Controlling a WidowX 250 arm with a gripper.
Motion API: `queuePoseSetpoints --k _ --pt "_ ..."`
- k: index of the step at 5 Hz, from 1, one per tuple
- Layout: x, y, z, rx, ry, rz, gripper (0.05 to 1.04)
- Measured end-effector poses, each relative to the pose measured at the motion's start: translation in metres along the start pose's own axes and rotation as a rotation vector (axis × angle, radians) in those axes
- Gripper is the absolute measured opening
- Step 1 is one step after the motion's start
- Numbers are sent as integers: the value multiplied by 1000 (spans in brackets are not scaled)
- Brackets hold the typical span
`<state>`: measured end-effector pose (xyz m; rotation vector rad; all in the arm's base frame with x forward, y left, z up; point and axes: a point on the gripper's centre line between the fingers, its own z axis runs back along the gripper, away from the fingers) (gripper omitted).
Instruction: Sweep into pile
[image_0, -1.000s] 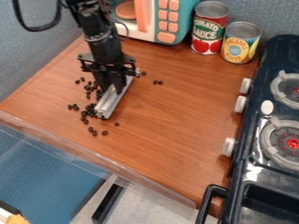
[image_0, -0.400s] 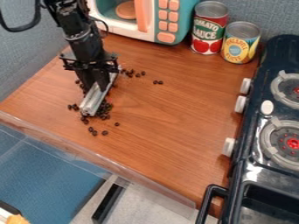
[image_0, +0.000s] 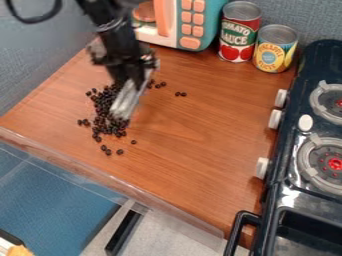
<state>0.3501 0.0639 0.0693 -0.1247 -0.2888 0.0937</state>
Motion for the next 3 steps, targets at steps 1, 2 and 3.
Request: queuePoseSetpoints --k 1,2,3 --pt "12 -34 11 -47 -42 -75 331" --pt "6 -60 4 -72 -24 -165 331" --pt "-17 -65 -11 -67 29 -222 331"
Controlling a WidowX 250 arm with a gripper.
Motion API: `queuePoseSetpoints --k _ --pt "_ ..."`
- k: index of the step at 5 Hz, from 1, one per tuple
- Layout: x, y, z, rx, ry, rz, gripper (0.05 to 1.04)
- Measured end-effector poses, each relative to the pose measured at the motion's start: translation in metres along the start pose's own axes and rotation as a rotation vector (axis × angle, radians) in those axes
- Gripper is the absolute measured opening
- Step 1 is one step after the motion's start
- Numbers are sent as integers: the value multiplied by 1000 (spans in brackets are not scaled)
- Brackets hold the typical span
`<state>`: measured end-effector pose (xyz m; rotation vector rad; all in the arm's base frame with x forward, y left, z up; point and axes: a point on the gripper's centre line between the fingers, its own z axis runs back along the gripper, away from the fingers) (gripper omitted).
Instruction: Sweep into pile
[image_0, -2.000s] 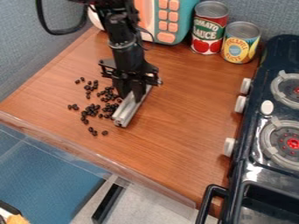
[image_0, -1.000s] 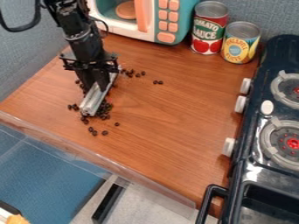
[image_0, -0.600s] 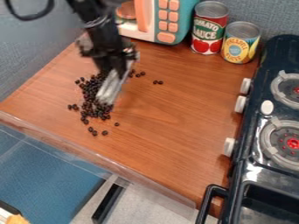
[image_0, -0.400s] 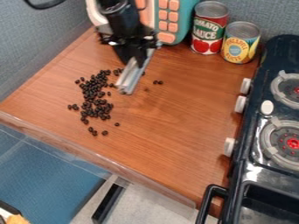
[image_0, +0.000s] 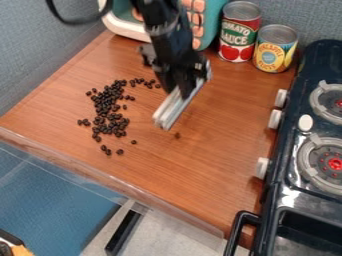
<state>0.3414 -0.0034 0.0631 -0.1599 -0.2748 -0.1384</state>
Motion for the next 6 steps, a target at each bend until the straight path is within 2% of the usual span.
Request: queuePoseSetpoints --k 2,4,6 --pt "-30 -5 -15 -22 71 -64 331" --pt "-59 -6 -22 -40 104 -118 331" --pt "-79 29 -13 -55 138 -52 331"
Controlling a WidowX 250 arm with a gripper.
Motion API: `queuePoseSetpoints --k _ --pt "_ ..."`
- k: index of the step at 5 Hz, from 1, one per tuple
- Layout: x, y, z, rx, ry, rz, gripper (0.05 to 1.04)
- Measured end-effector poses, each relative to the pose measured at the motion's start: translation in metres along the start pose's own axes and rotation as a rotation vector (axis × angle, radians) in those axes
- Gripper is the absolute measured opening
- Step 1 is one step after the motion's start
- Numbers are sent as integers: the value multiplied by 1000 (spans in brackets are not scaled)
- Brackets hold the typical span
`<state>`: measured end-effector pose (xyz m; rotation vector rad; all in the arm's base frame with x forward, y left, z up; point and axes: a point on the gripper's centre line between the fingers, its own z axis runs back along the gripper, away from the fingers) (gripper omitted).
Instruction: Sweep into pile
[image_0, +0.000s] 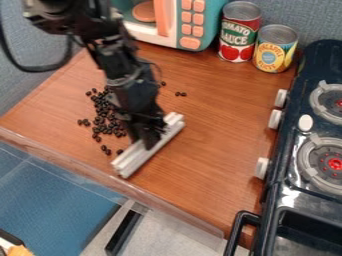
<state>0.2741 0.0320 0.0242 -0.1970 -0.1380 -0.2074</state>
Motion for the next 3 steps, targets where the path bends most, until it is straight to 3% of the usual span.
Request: queuePoseSetpoints --k 1,3 --pt "-4 19 8 2 -5 26 331" --pt "-6 35 6 28 2 17 331"
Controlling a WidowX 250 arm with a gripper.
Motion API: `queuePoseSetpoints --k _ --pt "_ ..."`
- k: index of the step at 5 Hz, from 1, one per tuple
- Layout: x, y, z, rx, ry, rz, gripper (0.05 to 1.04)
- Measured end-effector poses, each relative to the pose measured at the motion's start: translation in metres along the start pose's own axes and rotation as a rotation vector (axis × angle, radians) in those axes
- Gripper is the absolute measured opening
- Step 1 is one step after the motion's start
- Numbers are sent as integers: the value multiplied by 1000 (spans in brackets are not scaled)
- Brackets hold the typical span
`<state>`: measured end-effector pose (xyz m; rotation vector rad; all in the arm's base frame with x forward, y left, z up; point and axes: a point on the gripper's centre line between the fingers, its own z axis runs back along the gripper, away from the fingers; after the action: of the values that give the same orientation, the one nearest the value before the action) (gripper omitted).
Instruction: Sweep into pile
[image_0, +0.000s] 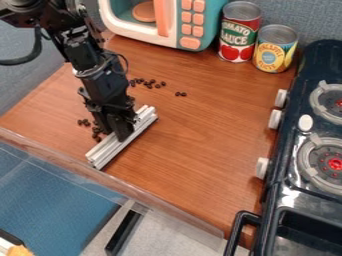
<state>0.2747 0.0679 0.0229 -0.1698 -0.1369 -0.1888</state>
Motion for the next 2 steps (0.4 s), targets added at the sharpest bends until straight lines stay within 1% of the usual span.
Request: queuePoseSetpoints --k 2 --pt "-1 9 0 22 8 24 331"
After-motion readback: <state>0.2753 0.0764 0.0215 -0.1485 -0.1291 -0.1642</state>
